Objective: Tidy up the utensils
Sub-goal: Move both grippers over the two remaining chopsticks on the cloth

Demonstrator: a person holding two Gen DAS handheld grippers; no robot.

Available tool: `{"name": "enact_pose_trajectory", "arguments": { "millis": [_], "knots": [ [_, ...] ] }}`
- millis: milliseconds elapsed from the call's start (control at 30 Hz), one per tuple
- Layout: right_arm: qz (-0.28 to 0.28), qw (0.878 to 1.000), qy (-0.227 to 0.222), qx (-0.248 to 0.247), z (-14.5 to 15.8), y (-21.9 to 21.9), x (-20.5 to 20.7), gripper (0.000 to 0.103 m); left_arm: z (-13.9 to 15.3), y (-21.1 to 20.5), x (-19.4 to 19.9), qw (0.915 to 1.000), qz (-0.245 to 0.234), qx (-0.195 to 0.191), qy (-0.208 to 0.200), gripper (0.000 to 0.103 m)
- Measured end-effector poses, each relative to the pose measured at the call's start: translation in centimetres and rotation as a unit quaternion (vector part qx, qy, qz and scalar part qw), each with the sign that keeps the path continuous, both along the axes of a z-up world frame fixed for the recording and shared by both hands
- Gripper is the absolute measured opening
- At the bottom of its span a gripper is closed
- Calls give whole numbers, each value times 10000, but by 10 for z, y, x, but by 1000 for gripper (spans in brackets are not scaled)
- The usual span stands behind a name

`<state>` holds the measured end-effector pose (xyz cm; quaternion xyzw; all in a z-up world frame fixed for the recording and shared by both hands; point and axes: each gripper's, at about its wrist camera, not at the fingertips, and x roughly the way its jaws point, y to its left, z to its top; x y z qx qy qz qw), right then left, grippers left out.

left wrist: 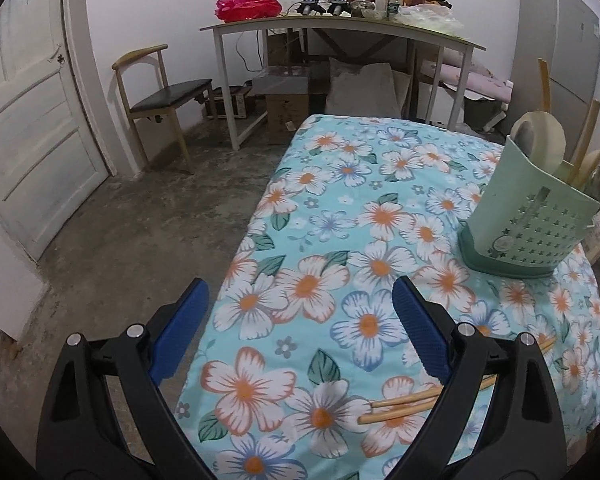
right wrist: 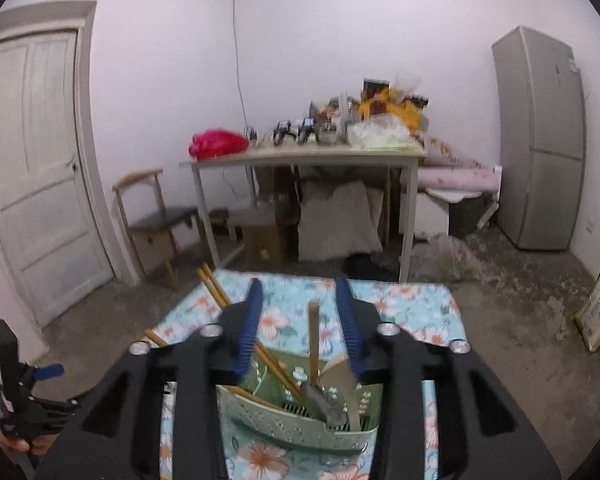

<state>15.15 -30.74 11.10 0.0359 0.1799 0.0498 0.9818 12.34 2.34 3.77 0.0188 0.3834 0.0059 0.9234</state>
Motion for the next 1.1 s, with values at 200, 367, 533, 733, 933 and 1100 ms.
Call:
{"name": "enact_pose_trajectory", "arguments": {
  "millis": [200, 367, 533, 733, 933, 1100],
  "knots": [
    [-43, 9985, -538, 27, 29, -2, -37, 49, 2, -3, 0, 10000, 4, 82, -40, 89],
    [109, 9955, -874, 362, 41, -10, -78, 53, 1, -5, 1, 9999, -35, 130, -30, 89],
    [444, 9929, -617, 912, 24, -15, -102, 56, -1, -9, 3, 9998, -184, 92, -77, 89],
    [672, 9761, 877, 1873, -58, -11, -92, 58, -9, -12, 1, 9981, -573, -102, -179, 90],
    [254, 9248, 2923, 2424, -179, 22, -75, 58, -21, -19, 4, 9946, -971, -338, -104, 90],
    [190, 8844, 3595, 2972, -228, 35, -67, 58, -31, -22, 6, 9916, -1217, -436, -9, 90]
  ]
}}
